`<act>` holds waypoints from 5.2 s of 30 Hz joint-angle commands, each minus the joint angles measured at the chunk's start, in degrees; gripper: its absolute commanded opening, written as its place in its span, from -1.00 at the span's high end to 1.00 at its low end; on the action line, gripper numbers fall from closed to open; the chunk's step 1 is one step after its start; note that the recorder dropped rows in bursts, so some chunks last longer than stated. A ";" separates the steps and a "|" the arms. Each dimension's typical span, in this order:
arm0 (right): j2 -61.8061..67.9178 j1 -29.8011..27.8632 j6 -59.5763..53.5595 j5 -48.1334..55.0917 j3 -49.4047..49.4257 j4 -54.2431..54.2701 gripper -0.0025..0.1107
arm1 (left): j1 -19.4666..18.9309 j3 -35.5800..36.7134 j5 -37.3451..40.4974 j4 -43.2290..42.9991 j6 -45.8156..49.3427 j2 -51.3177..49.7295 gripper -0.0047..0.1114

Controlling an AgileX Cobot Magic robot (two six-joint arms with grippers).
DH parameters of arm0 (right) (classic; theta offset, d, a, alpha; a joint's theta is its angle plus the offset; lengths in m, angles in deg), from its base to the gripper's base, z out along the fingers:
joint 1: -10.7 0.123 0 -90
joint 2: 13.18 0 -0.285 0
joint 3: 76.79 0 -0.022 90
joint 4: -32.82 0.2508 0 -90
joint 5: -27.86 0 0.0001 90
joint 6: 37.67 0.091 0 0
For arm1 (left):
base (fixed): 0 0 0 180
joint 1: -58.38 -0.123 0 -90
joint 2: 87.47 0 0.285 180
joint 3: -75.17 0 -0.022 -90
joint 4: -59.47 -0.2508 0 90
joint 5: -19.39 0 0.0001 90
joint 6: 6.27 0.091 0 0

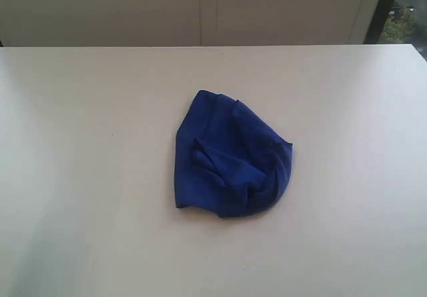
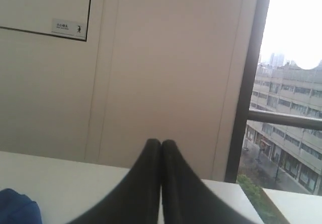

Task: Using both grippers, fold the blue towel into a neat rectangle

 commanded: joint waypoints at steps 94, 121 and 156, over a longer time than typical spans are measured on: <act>96.72 15.46 -31.69 30.61 -53.72 45.19 0.96 | 19.70 -53.01 27.85 38.85 30.87 -87.71 0.92; 105.09 18.39 -33.02 23.31 -53.87 36.59 0.24 | 19.70 -53.01 28.07 38.85 30.87 -87.71 0.92; 85.66 11.90 -4.20 41.98 -51.94 3.68 0.96 | 19.70 -53.01 31.56 49.67 35.87 -87.71 0.92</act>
